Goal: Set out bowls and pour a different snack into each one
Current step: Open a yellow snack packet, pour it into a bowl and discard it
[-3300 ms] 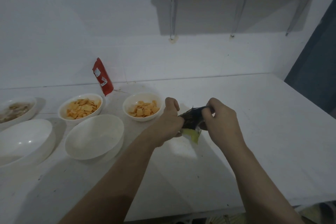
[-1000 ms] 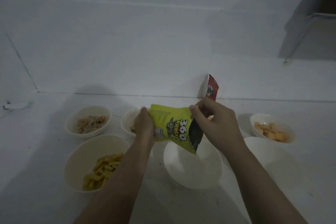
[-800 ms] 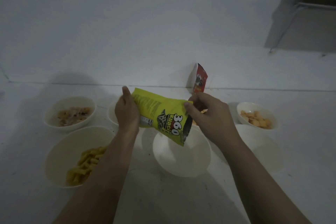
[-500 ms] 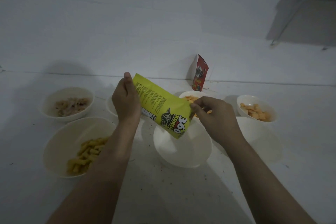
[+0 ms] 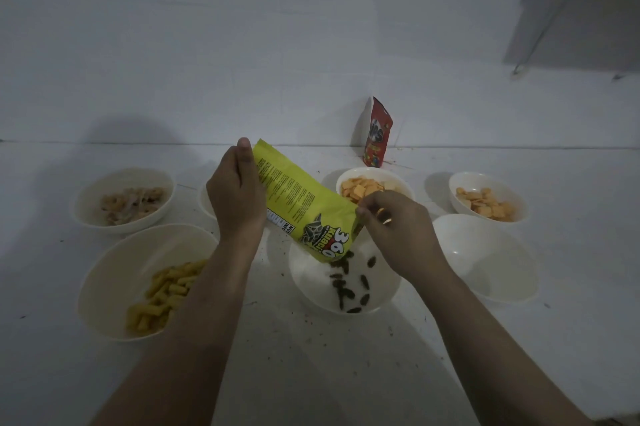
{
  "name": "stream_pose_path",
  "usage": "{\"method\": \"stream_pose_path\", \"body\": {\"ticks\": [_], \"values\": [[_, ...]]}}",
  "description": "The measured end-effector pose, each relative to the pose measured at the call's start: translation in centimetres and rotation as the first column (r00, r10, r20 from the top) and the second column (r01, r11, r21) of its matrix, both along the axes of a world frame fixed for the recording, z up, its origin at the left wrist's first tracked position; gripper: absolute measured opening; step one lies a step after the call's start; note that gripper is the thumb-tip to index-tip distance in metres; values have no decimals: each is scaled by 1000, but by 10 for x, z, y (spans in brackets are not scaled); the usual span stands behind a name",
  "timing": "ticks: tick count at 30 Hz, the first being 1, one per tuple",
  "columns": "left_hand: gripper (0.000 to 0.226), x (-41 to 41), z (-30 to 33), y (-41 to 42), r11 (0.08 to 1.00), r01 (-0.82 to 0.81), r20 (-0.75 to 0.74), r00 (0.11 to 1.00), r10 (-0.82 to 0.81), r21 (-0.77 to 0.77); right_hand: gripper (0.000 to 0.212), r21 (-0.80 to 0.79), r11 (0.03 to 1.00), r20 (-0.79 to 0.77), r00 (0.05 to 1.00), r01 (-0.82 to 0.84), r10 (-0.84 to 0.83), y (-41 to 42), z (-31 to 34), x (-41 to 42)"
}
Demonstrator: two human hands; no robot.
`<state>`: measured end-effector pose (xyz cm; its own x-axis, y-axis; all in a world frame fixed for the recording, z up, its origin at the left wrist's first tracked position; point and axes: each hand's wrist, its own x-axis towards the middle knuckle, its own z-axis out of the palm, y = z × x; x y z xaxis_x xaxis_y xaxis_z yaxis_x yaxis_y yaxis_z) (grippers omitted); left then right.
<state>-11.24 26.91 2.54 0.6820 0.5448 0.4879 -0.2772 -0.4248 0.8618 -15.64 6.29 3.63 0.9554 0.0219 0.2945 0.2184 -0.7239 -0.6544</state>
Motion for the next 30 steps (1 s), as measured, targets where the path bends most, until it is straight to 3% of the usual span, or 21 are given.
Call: {"method": "stream_pose_path", "body": {"ticks": [30], "values": [[42,-16,4,6,989,75,76,993,-85,126,5,6,1000,-23,1000,-4,4,3,-5,-6]]}}
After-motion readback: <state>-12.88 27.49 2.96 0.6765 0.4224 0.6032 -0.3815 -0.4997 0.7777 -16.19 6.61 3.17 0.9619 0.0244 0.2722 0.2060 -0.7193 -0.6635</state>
